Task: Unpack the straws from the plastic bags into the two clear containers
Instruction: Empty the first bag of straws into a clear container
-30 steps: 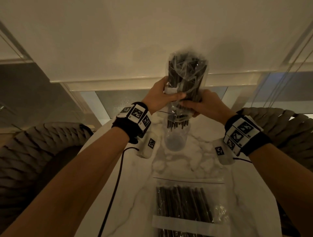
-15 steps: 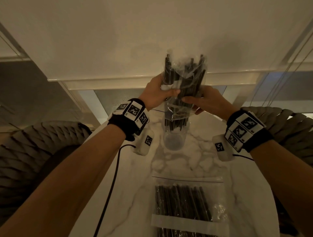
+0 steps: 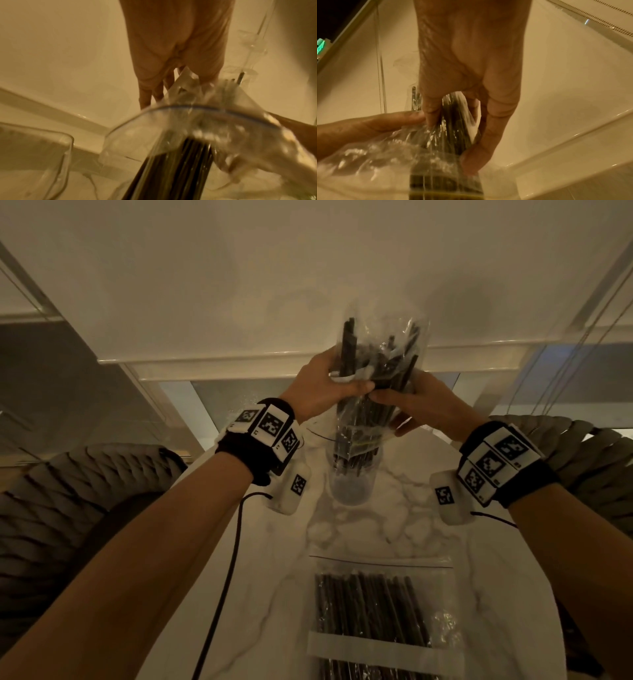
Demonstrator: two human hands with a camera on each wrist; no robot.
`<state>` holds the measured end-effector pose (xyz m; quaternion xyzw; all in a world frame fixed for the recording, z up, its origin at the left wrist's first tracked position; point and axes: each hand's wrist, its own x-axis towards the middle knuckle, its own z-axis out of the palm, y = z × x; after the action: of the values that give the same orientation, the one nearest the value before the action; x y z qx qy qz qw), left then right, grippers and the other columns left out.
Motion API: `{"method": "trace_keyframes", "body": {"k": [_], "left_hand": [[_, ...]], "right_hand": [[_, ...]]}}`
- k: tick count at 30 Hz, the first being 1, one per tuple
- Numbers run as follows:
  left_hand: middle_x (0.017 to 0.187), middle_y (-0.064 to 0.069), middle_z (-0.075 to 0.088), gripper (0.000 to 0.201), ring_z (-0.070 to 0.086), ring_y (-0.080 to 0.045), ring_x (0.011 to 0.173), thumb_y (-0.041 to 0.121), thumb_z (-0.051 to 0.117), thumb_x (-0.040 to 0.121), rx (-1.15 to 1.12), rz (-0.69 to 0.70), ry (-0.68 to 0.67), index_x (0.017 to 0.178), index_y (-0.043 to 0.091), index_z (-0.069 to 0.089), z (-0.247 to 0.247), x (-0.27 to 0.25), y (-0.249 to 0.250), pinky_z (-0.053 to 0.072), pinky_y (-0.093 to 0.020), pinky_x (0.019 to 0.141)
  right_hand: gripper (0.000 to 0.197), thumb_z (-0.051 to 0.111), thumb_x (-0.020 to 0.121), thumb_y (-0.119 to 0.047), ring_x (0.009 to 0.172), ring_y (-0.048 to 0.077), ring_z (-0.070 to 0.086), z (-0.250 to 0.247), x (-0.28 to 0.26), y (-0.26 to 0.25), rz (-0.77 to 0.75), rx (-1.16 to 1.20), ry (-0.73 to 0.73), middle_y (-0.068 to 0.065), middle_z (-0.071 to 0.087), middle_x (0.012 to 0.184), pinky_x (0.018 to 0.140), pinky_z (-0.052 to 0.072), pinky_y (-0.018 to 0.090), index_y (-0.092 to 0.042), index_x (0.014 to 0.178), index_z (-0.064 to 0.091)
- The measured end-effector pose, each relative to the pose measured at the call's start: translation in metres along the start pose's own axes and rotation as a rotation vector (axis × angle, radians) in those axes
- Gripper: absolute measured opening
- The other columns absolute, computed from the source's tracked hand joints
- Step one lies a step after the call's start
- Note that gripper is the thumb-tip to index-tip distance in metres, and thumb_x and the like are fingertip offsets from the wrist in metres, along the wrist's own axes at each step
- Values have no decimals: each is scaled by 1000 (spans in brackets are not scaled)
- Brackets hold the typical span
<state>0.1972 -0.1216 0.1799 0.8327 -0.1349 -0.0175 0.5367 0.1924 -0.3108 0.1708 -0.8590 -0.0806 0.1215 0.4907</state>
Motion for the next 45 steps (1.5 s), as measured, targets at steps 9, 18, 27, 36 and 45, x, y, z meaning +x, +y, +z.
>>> {"method": "trace_keyframes", "body": {"k": [9, 18, 27, 36, 45], "left_hand": [[93, 4, 69, 21, 67, -11, 90, 22, 73, 79, 172, 66, 77, 97, 11, 69, -19, -4, -3, 53, -35, 92], [83, 9, 69, 22, 68, -10, 77, 28, 66, 86, 123, 105, 137, 100, 11, 68, -22, -8, 11, 56, -33, 78], [67, 6, 66, 17, 59, 2, 58, 22, 77, 75, 124, 47, 169, 84, 9, 73, -34, -10, 10, 48, -13, 59], [77, -8, 70, 22, 58, -11, 68, 27, 75, 77, 114, 29, 111, 88, 8, 75, -39, -14, 11, 49, -27, 71], [78, 4, 71, 5, 64, -7, 74, 16, 77, 75, 72, 23, 166, 79, 17, 73, -54, -19, 17, 51, -15, 70]], "right_hand": [[30, 66, 86, -26, 66, 22, 70, -9, -1, -1, -50, -50, 73, 12, 73, 87, 59, 61, 28, -7, 110, 66], [37, 61, 87, -41, 58, 16, 69, -10, -5, -9, -79, -56, 93, 9, 74, 85, 54, 60, 24, -9, 105, 67], [34, 64, 85, -38, 63, 17, 69, -23, -8, -9, -73, -111, 49, 3, 72, 86, 58, 60, 22, -12, 107, 67], [17, 64, 85, -38, 70, 22, 71, -27, -16, -18, -128, -75, 42, 4, 72, 83, 65, 61, 31, -22, 90, 65], [41, 70, 71, -44, 66, 22, 68, -39, -21, -23, -172, -75, 85, 11, 70, 76, 64, 59, 29, -13, 98, 70]]}}
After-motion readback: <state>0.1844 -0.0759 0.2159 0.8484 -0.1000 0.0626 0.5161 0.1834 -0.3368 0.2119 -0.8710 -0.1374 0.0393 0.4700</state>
